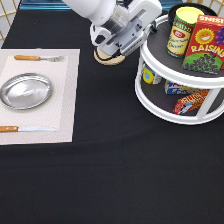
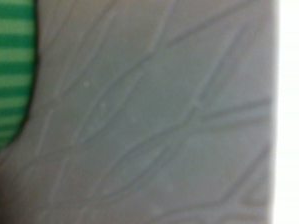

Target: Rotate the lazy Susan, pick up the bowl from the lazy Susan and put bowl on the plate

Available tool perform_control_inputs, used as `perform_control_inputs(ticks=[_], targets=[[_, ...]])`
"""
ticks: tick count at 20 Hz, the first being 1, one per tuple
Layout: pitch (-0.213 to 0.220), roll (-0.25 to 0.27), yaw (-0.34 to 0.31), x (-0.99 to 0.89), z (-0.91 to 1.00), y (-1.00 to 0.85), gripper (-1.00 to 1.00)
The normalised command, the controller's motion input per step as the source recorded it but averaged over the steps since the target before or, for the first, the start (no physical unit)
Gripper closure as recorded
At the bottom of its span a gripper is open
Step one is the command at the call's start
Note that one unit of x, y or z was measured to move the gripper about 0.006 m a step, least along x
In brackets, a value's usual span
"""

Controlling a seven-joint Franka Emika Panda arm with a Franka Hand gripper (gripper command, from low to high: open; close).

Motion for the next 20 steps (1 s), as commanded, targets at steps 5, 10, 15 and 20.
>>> perform_control_inputs(ticks=[5,10,15,20], targets=[[-0.024,-0.091,-0.053,0.68,-0.02,0.04,-1.0],[0.099,-0.031,-0.003,0.88,-0.06,0.13,-1.0],[0.183,0.0,0.042,0.85,0.0,0.08,-1.0],[0.159,0.004,0.042,0.63,0.1,0.01,-1.0]])
